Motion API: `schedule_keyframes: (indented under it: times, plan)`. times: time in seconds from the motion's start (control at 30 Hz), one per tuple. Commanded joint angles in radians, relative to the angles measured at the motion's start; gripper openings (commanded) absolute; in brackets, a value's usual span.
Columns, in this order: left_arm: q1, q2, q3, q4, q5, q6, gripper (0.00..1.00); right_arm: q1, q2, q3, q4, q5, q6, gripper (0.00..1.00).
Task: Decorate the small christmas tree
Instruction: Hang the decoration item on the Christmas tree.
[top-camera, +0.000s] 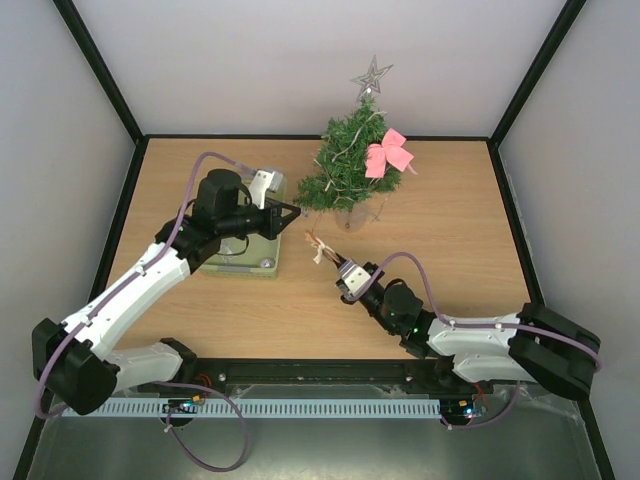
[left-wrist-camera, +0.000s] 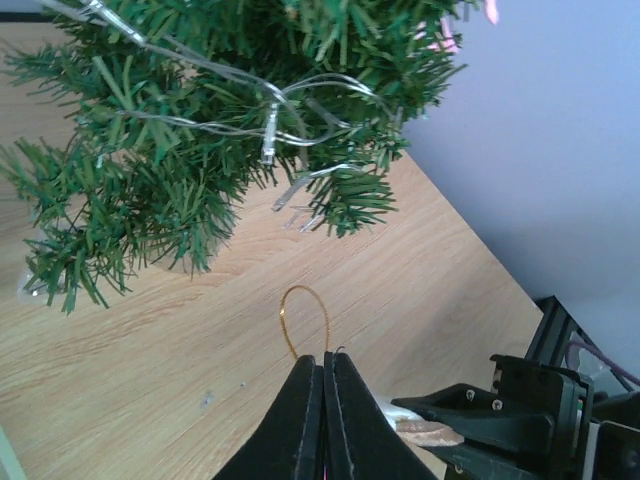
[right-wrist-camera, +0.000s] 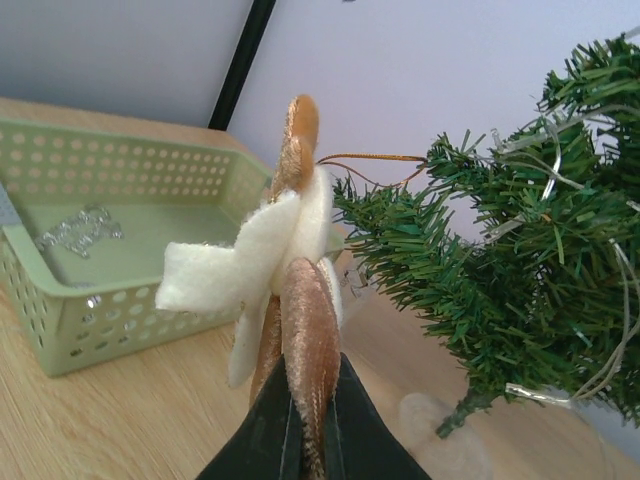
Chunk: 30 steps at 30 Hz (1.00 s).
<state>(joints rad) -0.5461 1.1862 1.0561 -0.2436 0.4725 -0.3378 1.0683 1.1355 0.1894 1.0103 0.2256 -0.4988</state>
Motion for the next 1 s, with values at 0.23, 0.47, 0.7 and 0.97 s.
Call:
schedule_keyframes:
  times: [0.23,0.47,0.7,0.97]
  plan:
    - [0.024,-0.035,-0.059,0.097,-0.104,-0.074,0.21,-0.041,0.137,-0.033,0.265,0.002,0.085,0.02]
    - [0.042,-0.073,-0.108,0.103,-0.115,-0.022,0.45,-0.097,0.118,0.037,0.128,-0.133,0.015,0.02]
    - [0.046,-0.073,-0.136,0.101,-0.118,0.032,0.54,-0.098,0.167,0.119,0.05,-0.221,-0.017,0.02]
    - [0.046,-0.047,-0.132,0.074,-0.063,0.061,0.59,-0.144,0.225,0.152,0.072,-0.204,0.051,0.02]
